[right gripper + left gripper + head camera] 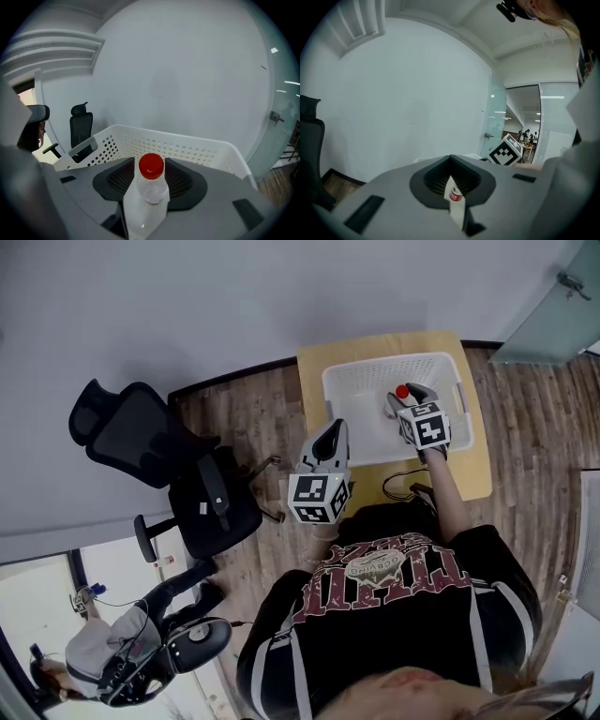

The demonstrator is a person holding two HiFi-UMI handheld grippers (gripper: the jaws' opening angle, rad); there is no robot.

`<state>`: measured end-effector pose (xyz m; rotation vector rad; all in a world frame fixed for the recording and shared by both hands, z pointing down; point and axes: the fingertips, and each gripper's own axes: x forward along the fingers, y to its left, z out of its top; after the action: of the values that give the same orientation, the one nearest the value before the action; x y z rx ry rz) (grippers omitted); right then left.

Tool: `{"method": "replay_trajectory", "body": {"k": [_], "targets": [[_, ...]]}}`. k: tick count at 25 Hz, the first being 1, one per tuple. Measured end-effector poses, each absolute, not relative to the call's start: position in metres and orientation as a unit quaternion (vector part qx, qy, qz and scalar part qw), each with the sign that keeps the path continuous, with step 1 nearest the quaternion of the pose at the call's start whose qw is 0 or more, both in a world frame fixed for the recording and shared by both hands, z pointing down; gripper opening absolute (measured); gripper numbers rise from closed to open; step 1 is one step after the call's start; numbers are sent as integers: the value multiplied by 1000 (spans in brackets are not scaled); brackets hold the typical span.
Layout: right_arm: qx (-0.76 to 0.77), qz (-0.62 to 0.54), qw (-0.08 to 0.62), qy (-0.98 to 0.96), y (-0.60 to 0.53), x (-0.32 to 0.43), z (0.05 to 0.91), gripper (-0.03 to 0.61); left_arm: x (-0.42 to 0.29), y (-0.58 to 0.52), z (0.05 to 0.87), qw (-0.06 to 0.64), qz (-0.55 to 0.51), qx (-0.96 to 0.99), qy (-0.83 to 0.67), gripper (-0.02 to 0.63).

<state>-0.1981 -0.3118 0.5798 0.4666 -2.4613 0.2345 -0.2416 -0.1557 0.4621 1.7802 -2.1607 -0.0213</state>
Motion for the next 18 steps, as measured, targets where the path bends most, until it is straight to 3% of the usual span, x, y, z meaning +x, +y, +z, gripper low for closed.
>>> {"method": "replay_trajectory", "body": {"k": [18], "targets": [[189, 89, 327, -922, -319, -208, 593, 192, -252, -147, 465, 175, -16, 618, -766, 48]]}}
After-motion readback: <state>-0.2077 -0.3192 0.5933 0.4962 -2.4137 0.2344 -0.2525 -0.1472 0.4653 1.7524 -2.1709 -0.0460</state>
